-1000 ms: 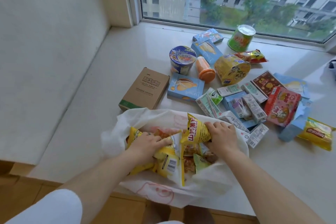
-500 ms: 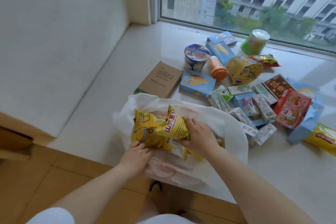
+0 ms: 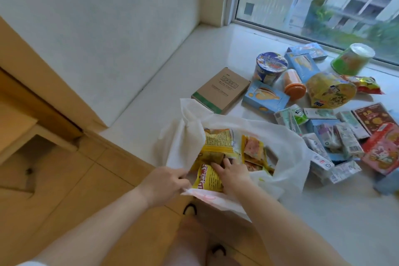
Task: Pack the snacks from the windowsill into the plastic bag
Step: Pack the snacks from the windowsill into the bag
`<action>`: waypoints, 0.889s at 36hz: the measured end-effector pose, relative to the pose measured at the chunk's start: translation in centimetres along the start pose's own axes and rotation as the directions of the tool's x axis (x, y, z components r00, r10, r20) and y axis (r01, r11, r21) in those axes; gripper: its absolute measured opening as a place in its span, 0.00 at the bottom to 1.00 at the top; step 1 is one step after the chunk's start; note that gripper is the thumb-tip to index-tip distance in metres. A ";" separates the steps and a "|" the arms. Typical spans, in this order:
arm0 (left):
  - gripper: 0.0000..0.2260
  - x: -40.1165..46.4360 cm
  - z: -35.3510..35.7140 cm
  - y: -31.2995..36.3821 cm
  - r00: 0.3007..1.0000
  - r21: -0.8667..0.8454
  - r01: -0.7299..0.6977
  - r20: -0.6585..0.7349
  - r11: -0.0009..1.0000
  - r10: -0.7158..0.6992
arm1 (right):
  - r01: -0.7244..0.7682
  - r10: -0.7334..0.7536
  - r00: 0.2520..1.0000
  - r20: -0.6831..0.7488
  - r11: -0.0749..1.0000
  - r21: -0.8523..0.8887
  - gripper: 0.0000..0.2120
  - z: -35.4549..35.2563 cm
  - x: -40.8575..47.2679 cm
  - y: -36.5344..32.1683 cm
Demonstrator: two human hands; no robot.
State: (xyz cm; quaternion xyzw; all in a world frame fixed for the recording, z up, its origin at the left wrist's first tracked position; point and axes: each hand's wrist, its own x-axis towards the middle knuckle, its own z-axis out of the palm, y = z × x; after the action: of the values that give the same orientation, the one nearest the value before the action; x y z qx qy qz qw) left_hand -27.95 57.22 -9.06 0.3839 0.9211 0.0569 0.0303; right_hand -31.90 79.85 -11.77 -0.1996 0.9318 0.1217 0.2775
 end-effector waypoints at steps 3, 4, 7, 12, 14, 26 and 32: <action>0.11 0.7 -1.3 0.6 0.981 0.059 0.036 0.186 0.998 -0.046 | -0.022 0.022 1.000 -0.007 0.999 0.039 0.33 0.0 -0.1 -0.2; 0.16 0.9 -1.4 0.3 0.956 0.067 0.107 0.268 0.992 -0.121 | -0.007 0.009 1.000 -0.019 0.997 0.071 0.34 -0.2 -0.1 -0.2; 0.31 1.9 -1.8 -1.0 0.782 0.076 0.483 0.411 0.872 -0.469 | 0.051 -0.033 0.994 -0.108 0.984 0.168 0.36 -1.4 0.0 0.0; 0.34 5.9 -0.6 -1.3 0.783 0.096 0.599 0.139 0.795 -0.606 | -0.014 0.149 0.913 -0.379 0.942 0.336 0.24 -2.6 0.1 0.7; 0.43 8.1 0.5 -1.2 0.721 0.000 0.678 0.194 0.735 -0.665 | -0.063 0.200 0.906 -0.374 0.936 0.347 0.23 -2.9 0.6 1.2; 0.12 8.1 1.7 -11.2 0.090 -0.741 0.514 0.549 -0.433 -0.831 | -0.066 0.116 0.946 -0.302 0.983 0.171 0.21 -5.1 7.0 -0.2; 0.10 8.1 0.5 -14.7 0.114 -0.790 0.334 0.576 -0.515 -0.810 | -0.026 0.092 0.854 -0.512 0.991 0.134 0.16 -7.9 10.4 -1.8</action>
State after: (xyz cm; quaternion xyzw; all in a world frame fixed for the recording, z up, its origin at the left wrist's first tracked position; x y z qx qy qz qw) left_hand -43.93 52.72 -11.55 -0.4415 0.6306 0.6313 0.0940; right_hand -42.79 72.42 -11.40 -0.1788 0.9835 0.0146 0.0250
